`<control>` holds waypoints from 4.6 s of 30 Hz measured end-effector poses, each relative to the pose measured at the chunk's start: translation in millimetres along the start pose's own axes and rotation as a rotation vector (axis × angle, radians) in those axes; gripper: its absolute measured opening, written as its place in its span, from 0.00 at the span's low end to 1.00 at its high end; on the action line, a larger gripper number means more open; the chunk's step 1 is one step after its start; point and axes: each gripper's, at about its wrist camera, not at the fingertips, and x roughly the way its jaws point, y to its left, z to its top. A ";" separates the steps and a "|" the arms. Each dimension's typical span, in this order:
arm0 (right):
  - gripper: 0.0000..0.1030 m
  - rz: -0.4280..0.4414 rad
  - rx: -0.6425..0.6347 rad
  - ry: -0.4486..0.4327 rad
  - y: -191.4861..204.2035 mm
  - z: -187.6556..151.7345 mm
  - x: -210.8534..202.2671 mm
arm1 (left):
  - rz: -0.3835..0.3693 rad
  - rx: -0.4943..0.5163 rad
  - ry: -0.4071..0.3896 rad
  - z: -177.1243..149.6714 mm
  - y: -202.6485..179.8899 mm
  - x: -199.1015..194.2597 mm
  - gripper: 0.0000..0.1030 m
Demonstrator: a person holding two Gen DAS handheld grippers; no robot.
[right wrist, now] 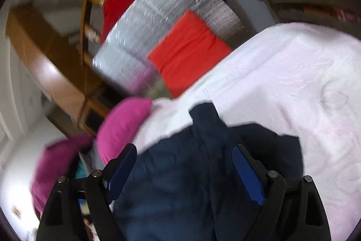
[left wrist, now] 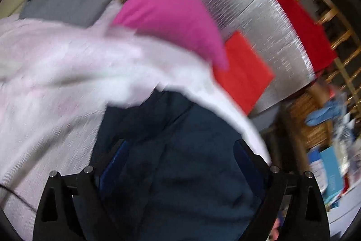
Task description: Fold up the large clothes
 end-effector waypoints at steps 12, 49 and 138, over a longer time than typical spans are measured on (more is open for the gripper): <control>0.30 -0.060 -0.110 0.165 6.2 -60.7 -29.9 | 0.397 0.230 0.094 -74.4 11.4 -16.6 0.91; 0.55 -0.298 -0.094 0.088 22.0 6.0 107.1 | 0.430 0.531 0.070 -50.2 -16.4 27.2 1.00; 0.84 -0.052 0.418 0.204 -63.1 -88.2 -9.2 | 0.156 -0.106 0.240 -64.6 98.8 -23.0 1.00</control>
